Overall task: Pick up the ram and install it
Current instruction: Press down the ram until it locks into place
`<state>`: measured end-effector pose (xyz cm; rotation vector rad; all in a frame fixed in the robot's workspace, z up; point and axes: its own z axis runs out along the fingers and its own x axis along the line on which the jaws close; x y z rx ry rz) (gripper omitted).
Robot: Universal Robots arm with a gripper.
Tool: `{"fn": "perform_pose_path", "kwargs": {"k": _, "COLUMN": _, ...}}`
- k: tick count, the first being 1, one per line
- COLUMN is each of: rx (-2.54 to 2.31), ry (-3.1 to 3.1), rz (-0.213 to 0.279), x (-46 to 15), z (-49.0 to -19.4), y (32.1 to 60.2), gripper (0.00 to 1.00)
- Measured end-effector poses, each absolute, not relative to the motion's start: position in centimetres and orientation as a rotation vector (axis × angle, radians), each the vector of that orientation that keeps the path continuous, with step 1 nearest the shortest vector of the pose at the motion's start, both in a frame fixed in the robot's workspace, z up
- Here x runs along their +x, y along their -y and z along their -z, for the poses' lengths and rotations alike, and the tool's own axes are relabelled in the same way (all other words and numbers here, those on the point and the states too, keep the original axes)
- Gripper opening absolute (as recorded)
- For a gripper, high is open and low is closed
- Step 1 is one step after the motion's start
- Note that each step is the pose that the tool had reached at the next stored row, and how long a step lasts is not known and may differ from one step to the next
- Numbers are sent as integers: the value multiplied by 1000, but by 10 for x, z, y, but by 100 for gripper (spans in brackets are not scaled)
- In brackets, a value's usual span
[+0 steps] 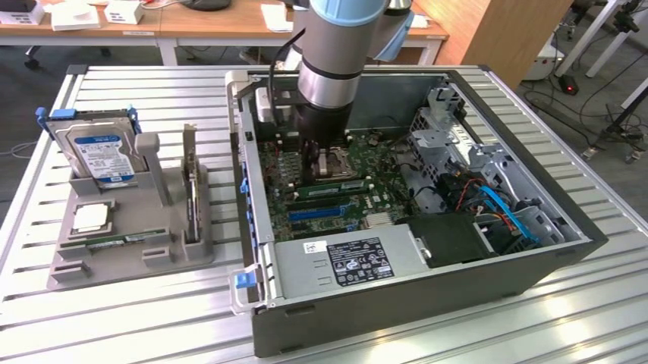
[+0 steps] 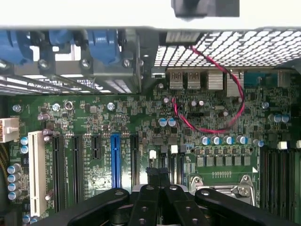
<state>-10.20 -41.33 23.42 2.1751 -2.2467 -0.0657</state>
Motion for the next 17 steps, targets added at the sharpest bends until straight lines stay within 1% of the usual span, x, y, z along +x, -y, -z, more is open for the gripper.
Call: {"fn": "perform_pose_path", "kwargs": {"k": 17, "rx": 2175, "ry": 2247, "rz": 66, "x": -68, "z": -234, "y": 413, "gripper": 9}}
